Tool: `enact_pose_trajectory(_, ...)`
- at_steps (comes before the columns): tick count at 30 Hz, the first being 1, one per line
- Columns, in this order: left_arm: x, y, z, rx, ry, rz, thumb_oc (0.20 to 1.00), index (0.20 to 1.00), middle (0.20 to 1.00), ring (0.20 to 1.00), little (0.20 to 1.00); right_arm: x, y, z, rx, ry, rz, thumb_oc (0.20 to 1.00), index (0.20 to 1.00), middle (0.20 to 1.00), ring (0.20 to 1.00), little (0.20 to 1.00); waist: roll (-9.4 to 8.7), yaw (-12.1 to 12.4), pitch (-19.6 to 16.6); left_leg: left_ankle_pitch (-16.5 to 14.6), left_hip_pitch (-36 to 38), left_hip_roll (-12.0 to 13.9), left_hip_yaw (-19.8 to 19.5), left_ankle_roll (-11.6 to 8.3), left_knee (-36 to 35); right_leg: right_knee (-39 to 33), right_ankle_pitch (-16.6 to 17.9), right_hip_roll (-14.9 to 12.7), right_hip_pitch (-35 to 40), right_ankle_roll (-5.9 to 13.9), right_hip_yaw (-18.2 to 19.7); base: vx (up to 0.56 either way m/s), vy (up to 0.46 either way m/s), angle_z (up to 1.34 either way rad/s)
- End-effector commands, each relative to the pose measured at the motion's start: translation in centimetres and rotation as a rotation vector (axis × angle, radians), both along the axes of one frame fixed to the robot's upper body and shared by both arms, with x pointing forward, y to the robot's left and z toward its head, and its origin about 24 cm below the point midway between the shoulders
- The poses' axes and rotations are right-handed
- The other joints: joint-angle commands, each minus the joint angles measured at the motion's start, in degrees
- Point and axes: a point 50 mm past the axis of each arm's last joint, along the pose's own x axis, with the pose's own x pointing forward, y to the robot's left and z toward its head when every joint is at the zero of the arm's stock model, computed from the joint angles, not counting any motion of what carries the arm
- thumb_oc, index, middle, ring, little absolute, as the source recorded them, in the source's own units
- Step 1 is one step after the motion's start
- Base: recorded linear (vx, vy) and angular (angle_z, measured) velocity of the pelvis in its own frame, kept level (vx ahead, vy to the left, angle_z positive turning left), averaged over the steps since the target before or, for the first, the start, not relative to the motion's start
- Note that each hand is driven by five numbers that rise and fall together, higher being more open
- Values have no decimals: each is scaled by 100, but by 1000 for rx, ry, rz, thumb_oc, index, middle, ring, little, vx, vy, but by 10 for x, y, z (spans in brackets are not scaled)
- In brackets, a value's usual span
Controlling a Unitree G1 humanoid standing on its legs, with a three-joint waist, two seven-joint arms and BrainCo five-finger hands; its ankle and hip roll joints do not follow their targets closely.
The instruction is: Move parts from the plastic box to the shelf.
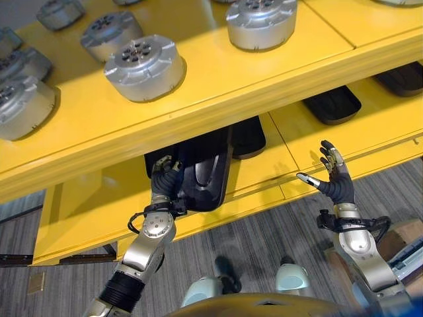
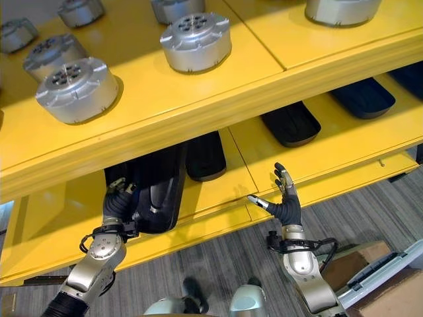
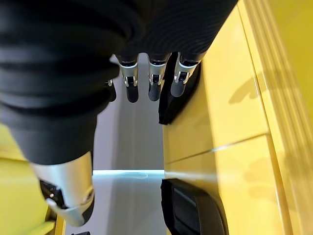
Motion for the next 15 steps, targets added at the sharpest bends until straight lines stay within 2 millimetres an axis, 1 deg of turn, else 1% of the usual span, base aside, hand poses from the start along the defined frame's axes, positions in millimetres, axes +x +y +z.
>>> enact_pose_trajectory(1,15,14,30,1,-173,73,200,200,200,200,200,2,3,18,-45,-111,31,1000,1000,1000,1000,1000,30,-53,-197,394,313,371,-477,-413,-20,128,-122,641,-274,-163,3,81,226,21)
enact_pose_trajectory(2,15,15,29,-10,-170,75,200,200,200,200,200,0,1,16,-56,-103,32,1000,1000,1000,1000,1000,24,-55,-204,578,337,512,-653,-480,-173,288,-217,610,-296,-164,94,62,145,9)
enact_pose_trajectory(3,15,16,29,-12,-169,73,200,200,200,200,200,0,1,16,-59,-100,32,1000,1000,1000,1000,1000,20,-53,-207,613,354,543,-707,-496,-239,348,-242,596,-306,-157,119,113,266,11)
enact_pose_trajectory(5,14,16,28,1,-183,24,200,200,200,200,200,-1,-2,13,-67,-84,25,1000,1000,1000,1000,1000,-16,-30,-248,857,441,757,-1039,-573,-496,742,-408,485,-385,-118,292,116,275,3)
enact_pose_trajectory(6,14,15,29,12,-189,5,200,200,200,200,200,-1,-3,12,-64,-79,23,1000,1000,1000,1000,1000,-39,-21,-258,923,472,824,-1167,-594,-536,884,-455,451,-434,-106,365,43,241,-18)
enact_pose_trajectory(7,13,15,29,21,-197,-9,200,200,200,200,200,-1,-4,12,-60,-69,24,1000,1000,1000,1000,1000,-15,8,-250,1051,436,967,-1234,-552,-559,997,-394,480,-539,-141,402,43,279,-22)
enact_pose_trajectory(8,13,14,30,33,-205,-31,200,200,200,200,200,0,-7,11,-46,-50,17,1000,1000,1000,1000,1000,-30,5,-254,1117,460,1057,-1287,-572,-546,1154,-458,438,-582,-138,450,30,270,-21)
enact_pose_trajectory(9,12,13,31,33,-208,-38,200,200,200,200,200,-1,-9,11,-42,-44,13,1000,1000,1000,1000,1000,-36,-10,-252,1122,487,1093,-1276,-579,-529,1252,-492,404,-614,-136,466,140,408,-20)
enact_pose_trajectory(10,12,11,31,22,-209,-60,200,200,200,200,200,-2,-14,11,-47,-31,3,1000,1000,1000,1000,1000,-51,-78,-269,1055,575,1136,-1257,-648,-492,1450,-617,305,-649,-94,514,120,379,-15)
enact_pose_trajectory(12,13,8,31,19,-212,-74,200,200,200,200,200,-3,-16,10,-56,-20,1,1000,1000,1000,1000,1000,-50,-126,-275,994,630,1151,-1186,-652,-484,1639,-673,241,-725,-72,534,71,370,-2)
enact_pose_trajectory(13,15,6,33,25,-220,-84,200,200,200,200,200,-4,-18,9,-58,-10,0,1000,1000,1000,1000,1000,-32,-158,-257,974,618,1179,-1088,-596,-447,1790,-663,219,-821,-96,533,83,392,4)
enact_pose_trajectory(14,16,3,34,26,-225,-95,200,200,200,200,200,-5,-20,8,-56,-5,-6,1000,1000,1000,1000,1000,-76,-190,-255,761,670,1043,-1123,-625,-410,1856,-775,117,-766,-24,571,69,349,5)
enact_pose_trajectory(15,16,2,35,28,-227,-99,200,200,200,200,200,-6,-20,8,-56,-5,-8,1000,1000,1000,1000,1000,-59,-186,-251,739,647,1032,-1107,-607,-404,1830,-744,129,-766,-28,570,145,424,10)
